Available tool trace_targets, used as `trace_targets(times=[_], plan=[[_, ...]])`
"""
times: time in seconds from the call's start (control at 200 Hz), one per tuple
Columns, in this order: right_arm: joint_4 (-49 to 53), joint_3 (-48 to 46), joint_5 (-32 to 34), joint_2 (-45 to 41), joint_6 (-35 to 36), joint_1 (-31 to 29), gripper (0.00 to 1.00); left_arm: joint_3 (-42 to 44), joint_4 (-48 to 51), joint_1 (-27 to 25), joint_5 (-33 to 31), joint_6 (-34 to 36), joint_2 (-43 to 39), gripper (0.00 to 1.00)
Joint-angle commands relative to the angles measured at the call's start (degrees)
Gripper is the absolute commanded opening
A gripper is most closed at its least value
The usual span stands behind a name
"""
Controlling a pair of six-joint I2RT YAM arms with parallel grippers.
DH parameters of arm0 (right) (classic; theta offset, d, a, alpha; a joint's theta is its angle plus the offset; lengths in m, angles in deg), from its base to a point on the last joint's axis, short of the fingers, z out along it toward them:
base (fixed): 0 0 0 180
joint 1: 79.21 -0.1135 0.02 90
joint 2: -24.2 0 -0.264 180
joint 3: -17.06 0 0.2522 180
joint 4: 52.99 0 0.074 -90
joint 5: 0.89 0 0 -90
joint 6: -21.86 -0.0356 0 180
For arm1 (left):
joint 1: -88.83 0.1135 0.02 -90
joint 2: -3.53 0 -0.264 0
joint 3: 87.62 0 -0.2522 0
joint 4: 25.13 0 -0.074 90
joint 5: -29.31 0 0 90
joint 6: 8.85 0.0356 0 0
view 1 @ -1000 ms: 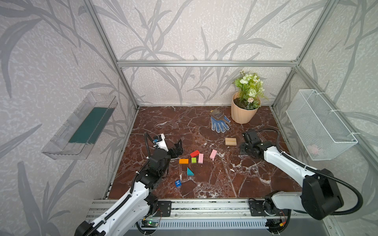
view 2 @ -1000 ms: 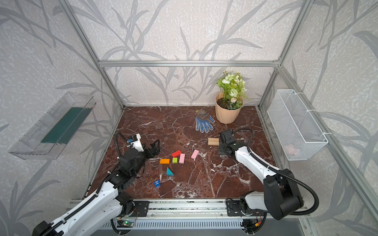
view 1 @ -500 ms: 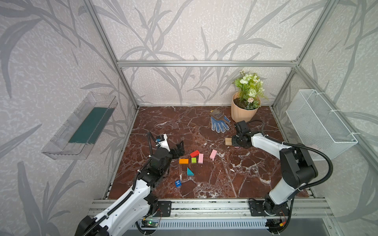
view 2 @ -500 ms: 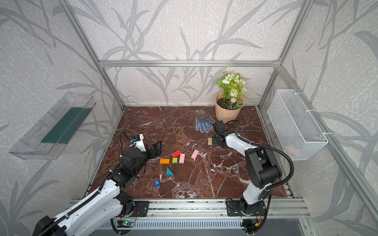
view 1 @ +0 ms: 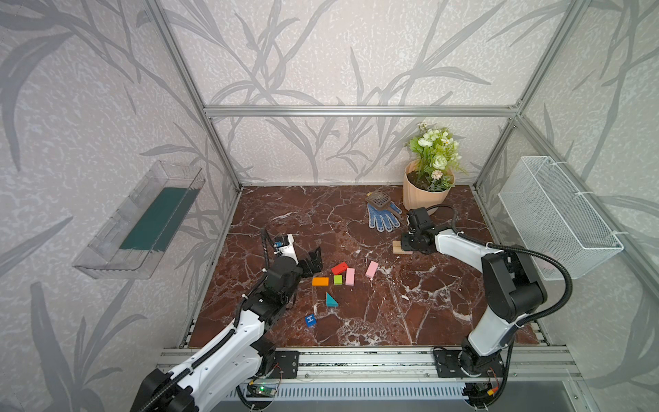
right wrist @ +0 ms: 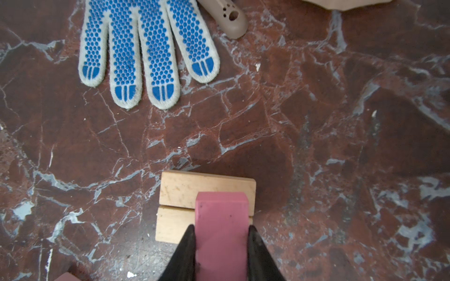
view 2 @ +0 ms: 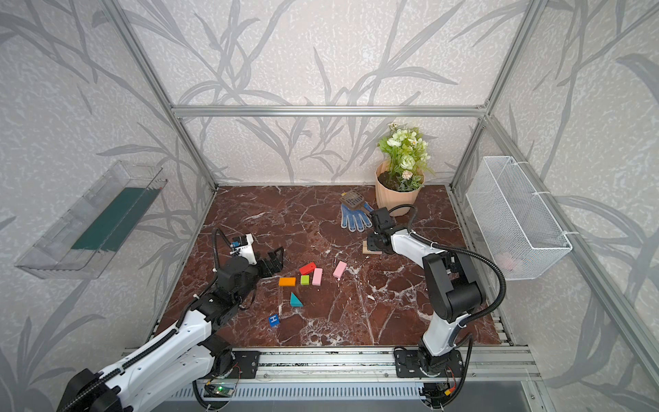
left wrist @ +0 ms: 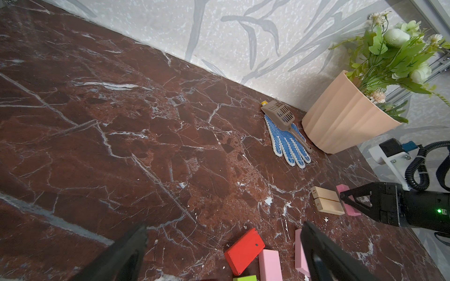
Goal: Build the wood block tower
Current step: 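Lower the dark pink bar onto the wooden bars and hold it there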
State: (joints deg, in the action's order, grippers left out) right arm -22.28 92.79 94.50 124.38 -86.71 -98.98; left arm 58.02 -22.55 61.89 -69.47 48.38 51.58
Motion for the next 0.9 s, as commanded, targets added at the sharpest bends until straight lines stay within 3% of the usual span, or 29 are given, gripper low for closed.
trace_targets(times=[0.0,0.17,0.895], plan=[[-0.6,0.4,-0.9,0.4,0.5,0.3,0.18,-2.1,-0.7,0.2,0.4,-0.3,0.1,0.99],[1.8,4.7,-0.5,3.8,0.6,0.6,0.16,-1.9,-0.9,0.2,0.1,-0.4,0.0,0.99],[3.2,4.0,-0.6,3.7,-0.7,1.1,0.18,-2.0,-0.9,0.2,-0.3,-0.4,0.4,0.99]])
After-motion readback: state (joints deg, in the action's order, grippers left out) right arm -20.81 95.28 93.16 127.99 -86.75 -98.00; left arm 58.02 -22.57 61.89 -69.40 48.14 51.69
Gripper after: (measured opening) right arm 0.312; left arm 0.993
